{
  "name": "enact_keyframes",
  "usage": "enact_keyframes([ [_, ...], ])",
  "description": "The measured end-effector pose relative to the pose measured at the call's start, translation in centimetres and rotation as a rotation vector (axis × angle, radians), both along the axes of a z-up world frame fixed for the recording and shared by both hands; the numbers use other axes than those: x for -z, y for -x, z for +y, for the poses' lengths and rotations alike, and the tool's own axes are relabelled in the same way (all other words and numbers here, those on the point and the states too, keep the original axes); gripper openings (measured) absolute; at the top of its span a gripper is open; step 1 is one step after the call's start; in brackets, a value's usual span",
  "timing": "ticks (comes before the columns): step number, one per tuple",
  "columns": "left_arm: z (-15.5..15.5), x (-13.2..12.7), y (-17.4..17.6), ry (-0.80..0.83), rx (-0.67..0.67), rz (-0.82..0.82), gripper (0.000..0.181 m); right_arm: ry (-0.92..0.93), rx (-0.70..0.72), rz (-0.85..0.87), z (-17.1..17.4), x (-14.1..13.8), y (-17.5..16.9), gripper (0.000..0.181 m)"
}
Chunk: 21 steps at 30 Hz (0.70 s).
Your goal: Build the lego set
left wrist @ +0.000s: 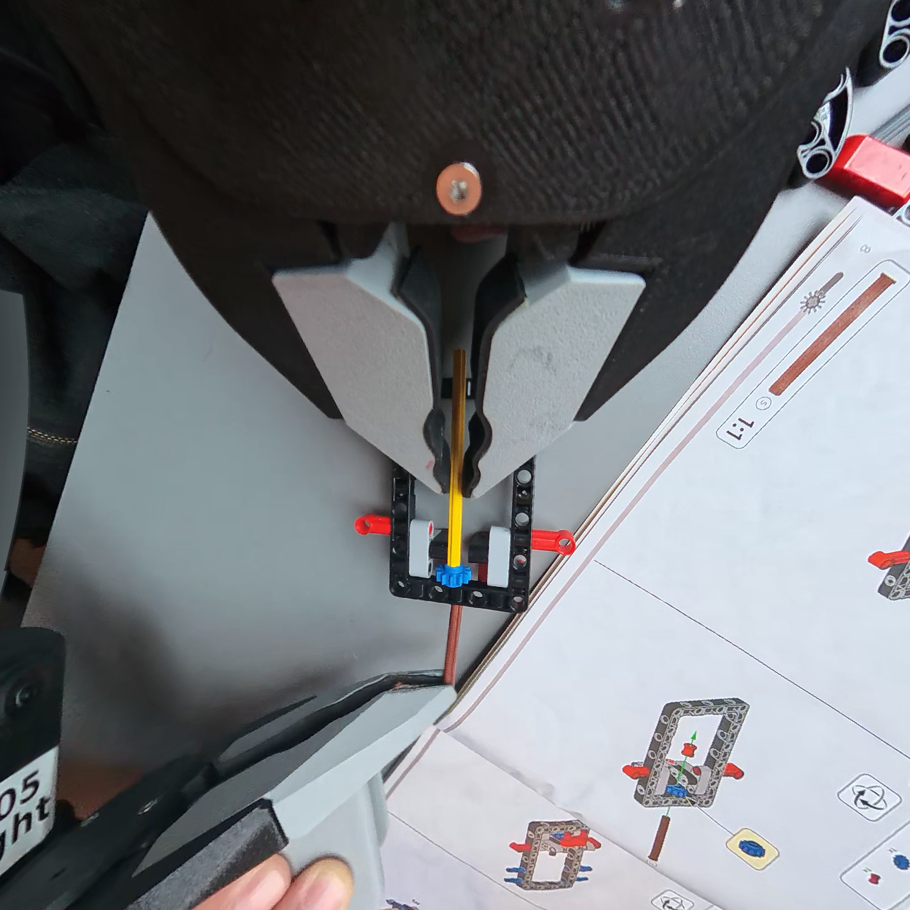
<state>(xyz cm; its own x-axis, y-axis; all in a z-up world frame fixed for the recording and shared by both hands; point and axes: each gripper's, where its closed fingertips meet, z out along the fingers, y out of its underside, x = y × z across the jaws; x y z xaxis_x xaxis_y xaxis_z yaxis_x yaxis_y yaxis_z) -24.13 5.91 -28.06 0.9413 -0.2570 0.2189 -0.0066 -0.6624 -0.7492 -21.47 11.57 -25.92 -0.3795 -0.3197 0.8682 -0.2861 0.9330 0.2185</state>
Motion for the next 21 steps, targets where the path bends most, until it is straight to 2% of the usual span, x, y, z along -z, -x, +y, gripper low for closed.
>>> enact_keyframes([
  [1, 0.01, 0.02, 0.01, 0.002, -0.001, -0.002, 0.003, -0.002, -0.009, -0.005, -0.01, -0.05, 0.09, 0.0],
  [5, 0.0, 0.02, 0.05, 0.004, -0.003, -0.011, 0.003, 0.072, -0.046, -0.043, -0.03, 0.45, 0.18, 0.0],
  [10, -0.03, -0.01, 0.15, 0.004, -0.009, -0.017, 0.003, 0.183, -0.007, -0.092, -0.39, 0.8, 0.37, 0.0],
  [17, -0.23, -0.09, 0.27, -0.002, -0.017, -0.011, 0.003, 0.074, -0.046, -0.022, -0.59, 0.55, 0.29, 0.0],
  [21, -0.53, -0.4, 0.83, -0.02, -0.043, -0.019, 0.002, 0.075, -0.039, -0.015, -0.62, 0.6, 0.53, 0.0],
])
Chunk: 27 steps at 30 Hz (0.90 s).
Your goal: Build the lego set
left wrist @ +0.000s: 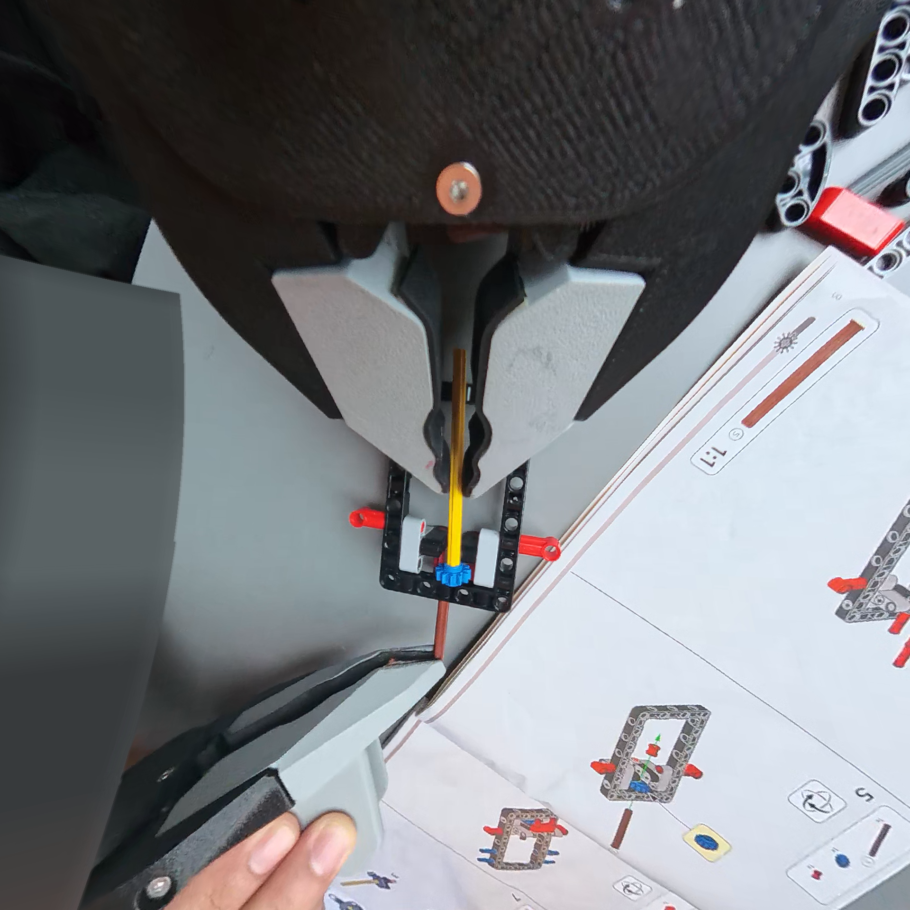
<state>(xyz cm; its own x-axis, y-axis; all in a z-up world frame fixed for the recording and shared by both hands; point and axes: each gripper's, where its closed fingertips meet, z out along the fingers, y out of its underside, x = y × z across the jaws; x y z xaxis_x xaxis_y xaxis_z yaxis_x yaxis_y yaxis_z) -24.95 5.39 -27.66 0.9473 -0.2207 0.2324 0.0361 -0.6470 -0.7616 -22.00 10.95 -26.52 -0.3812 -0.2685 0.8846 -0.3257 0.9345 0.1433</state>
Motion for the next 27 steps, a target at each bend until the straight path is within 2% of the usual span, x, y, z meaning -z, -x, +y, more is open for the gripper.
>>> enact_keyframes([
  [10, -0.17, 0.76, 0.25, 0.039, 0.015, 0.051, 0.002, -0.001, 0.028, 0.004, -0.02, -0.02, 0.27, 0.0],
  [27, -0.39, 0.59, 0.76, 0.04, -0.009, -0.005, 0.002, 0.054, 0.033, -0.014, -0.5, 0.03, 0.59, 0.0],
])
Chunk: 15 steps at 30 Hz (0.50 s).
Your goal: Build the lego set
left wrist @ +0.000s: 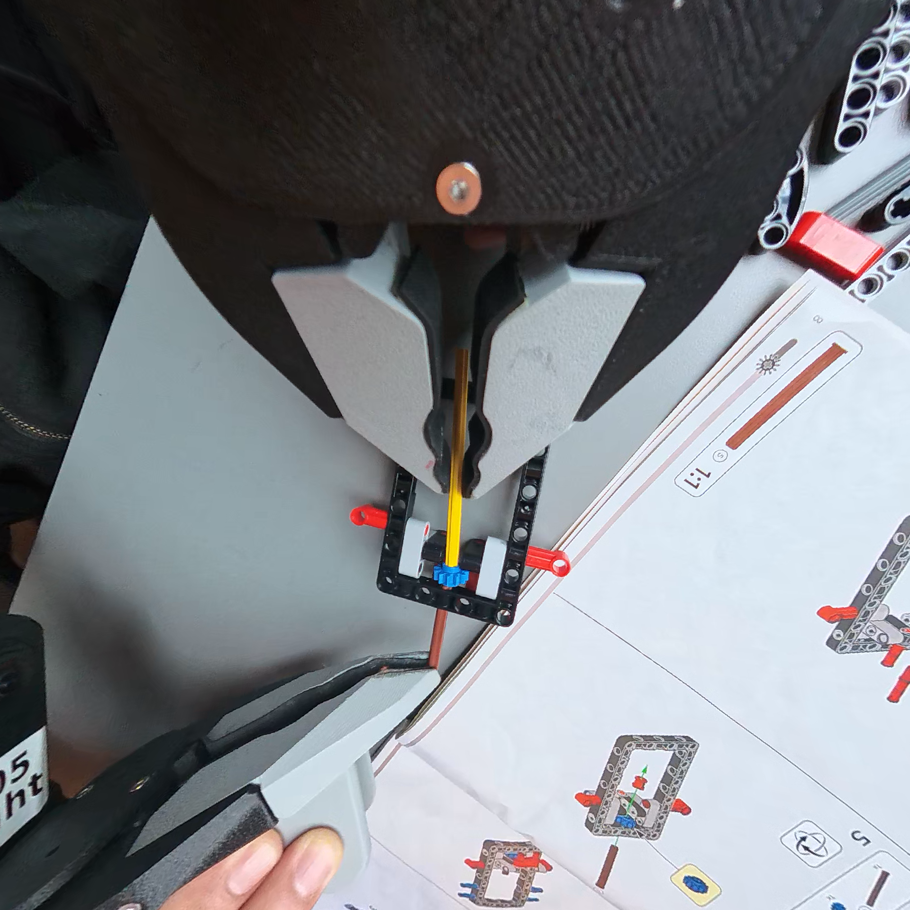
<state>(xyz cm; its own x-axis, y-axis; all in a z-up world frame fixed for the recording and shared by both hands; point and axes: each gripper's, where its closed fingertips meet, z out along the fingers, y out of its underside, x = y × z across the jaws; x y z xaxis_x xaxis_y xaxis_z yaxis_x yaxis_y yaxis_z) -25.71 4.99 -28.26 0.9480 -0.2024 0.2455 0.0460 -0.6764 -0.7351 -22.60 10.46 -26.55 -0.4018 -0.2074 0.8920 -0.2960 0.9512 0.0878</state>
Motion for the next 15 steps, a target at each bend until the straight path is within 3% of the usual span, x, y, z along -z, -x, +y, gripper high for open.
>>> enact_keyframes([
  [15, -0.37, -0.13, 0.48, -0.003, 0.036, -0.022, 0.002, 0.047, 0.005, -0.008, -0.48, 0.13, 0.12, 0.0],
])
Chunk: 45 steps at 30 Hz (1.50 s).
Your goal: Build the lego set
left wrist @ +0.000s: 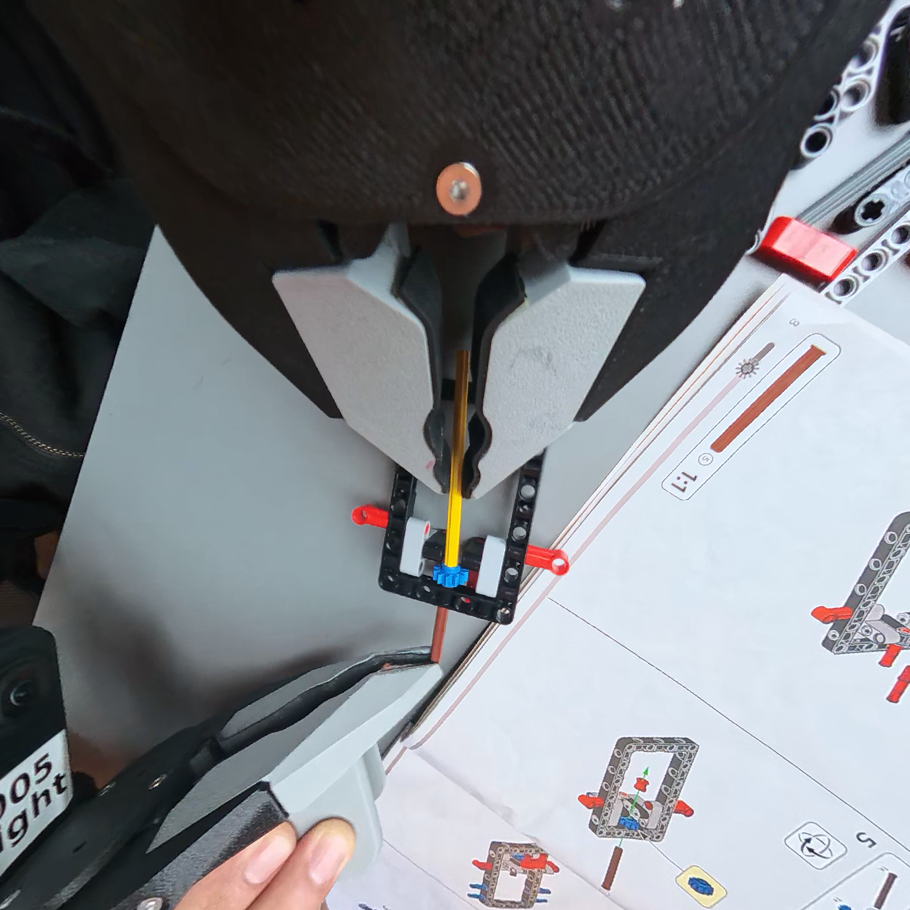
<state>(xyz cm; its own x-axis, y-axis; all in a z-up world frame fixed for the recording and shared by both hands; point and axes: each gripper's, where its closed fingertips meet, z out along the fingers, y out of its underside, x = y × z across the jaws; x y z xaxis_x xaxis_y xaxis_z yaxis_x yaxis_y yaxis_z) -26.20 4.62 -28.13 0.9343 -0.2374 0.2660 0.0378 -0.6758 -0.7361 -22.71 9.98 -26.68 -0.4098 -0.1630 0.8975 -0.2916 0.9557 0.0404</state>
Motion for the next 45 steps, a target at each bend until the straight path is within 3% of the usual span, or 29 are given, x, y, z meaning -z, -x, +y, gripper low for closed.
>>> enact_keyframes([
  [45, -0.68, 0.11, 0.39, 0.005, 0.052, 0.009, 0.002, -0.005, 0.038, -0.107, -1.07, 0.05, 0.37, 0.0],
])
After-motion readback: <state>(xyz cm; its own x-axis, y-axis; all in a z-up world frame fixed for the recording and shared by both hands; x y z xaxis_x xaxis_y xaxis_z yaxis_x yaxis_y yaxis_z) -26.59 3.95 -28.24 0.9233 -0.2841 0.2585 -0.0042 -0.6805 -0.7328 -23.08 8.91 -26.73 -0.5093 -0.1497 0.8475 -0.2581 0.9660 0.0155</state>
